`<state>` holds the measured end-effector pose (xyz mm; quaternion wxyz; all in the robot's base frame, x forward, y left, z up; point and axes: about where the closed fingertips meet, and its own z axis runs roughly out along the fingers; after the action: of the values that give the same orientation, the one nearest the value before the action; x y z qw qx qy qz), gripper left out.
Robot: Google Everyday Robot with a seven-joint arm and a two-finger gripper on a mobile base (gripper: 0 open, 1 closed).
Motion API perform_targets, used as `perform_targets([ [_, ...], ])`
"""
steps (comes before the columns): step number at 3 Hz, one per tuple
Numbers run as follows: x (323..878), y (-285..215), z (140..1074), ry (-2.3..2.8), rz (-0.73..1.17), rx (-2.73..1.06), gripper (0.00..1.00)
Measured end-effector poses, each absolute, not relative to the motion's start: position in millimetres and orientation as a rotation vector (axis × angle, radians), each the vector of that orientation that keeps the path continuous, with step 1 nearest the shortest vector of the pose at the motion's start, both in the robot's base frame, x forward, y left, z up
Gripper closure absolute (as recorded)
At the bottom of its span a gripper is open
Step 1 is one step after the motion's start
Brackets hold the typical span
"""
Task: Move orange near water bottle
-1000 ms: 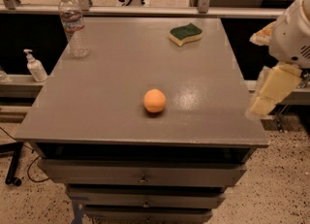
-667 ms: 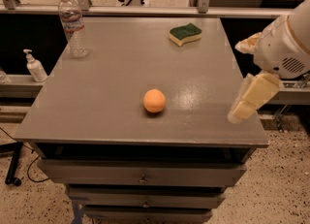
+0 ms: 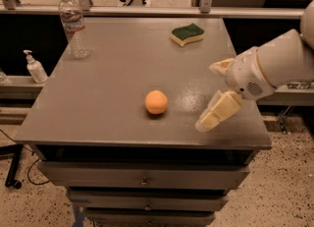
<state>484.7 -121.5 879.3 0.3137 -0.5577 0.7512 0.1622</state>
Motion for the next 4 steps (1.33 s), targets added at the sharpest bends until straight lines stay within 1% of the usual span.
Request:
perform_targets([
  [2,499.1,-52.4,856.1,1.860,0.650,-1.392,0.00],
  [3,500.1,-20.0,855.9,1.808,0.725,-1.374,0.00],
  [4,496.1,1.2,850.0,1.782,0.771,-1.363,0.18],
])
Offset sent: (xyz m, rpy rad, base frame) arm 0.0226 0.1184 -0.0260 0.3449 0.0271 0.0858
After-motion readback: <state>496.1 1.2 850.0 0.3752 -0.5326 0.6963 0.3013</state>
